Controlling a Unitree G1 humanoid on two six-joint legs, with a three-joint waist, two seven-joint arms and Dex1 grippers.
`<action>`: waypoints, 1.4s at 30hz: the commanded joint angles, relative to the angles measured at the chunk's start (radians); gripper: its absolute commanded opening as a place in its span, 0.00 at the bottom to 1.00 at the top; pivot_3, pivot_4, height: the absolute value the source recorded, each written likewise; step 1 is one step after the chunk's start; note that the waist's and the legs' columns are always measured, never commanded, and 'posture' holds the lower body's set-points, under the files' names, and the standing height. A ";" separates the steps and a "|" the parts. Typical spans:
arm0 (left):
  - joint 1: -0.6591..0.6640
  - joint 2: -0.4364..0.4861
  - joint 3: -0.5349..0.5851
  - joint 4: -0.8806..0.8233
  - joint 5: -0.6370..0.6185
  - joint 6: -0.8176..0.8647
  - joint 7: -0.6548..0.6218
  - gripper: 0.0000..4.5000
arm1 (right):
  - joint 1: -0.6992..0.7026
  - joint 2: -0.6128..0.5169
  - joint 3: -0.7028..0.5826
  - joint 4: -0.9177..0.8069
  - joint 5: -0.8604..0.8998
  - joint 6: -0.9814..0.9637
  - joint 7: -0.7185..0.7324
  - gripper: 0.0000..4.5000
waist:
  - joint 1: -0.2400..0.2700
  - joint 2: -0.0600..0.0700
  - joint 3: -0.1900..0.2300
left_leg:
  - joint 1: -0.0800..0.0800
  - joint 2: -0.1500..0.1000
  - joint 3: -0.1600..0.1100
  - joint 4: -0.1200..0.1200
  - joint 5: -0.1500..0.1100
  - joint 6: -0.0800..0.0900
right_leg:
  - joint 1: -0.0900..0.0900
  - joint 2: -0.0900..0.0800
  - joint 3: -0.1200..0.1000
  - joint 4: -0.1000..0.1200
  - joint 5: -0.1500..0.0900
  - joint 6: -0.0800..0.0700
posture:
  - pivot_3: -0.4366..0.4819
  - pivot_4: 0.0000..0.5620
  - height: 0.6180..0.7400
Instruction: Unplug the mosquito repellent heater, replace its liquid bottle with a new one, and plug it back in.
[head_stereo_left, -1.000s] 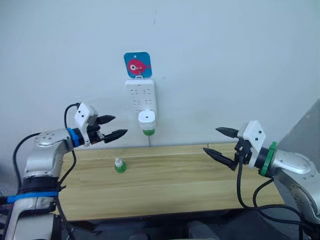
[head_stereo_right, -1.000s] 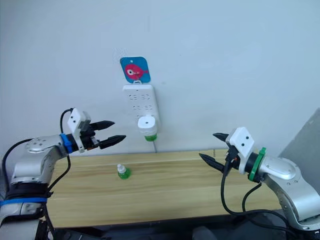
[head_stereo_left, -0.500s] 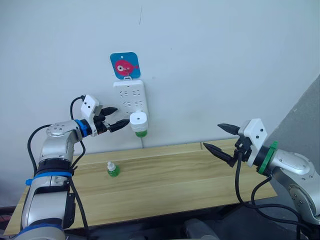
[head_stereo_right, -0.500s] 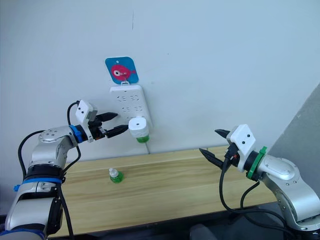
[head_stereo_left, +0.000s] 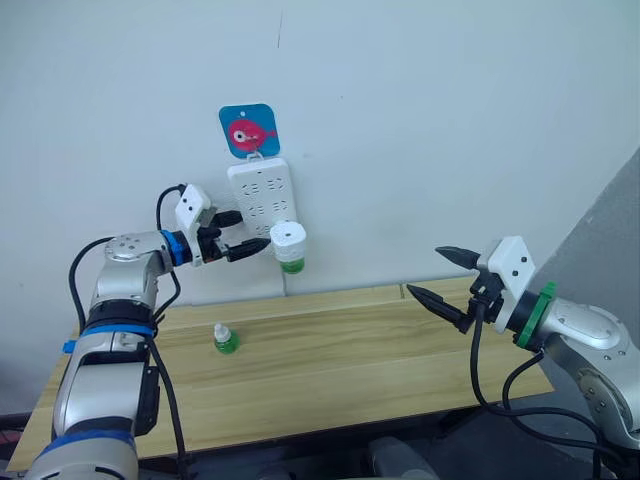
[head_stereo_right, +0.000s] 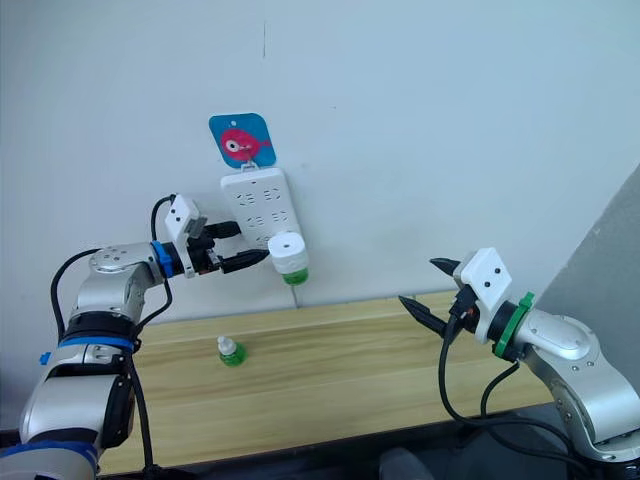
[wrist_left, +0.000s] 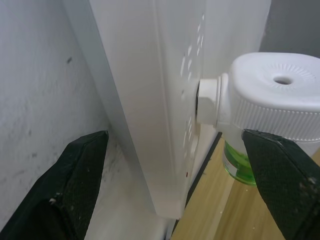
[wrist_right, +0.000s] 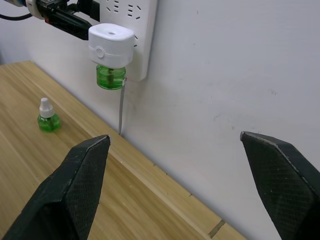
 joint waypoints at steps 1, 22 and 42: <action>-0.037 -0.002 0.004 -0.001 0.001 -0.010 -0.012 1.00 | -0.027 -0.001 -0.023 -0.043 0.023 0.001 -0.011 0.97 | -0.003 0.000 0.000 | 0.000 0.000 0.000 0.000 0.000 0.000 | 0.000 0.000 0.000 0.000 0.000 0.000 | 0.23 0.04 1.00; -0.024 -0.028 0.031 -0.030 -0.029 0.018 0.002 0.30 | -0.129 0.055 0.109 -0.009 0.010 0.003 -0.030 1.00 | -0.007 -0.001 0.001 | 0.000 -0.001 -0.004 0.001 0.000 0.000 | 0.002 0.000 -0.003 0.000 0.000 0.000 | 0.24 0.04 1.00; 0.045 -0.033 0.032 -0.182 -0.047 0.113 0.024 0.30 | -0.543 0.553 0.442 0.363 -0.273 0.203 -0.400 1.00 | -0.003 0.001 0.003 | -0.004 -0.002 -0.016 0.001 0.000 0.000 | 0.002 -0.001 -0.011 0.001 0.001 0.000 | 0.26 0.07 1.00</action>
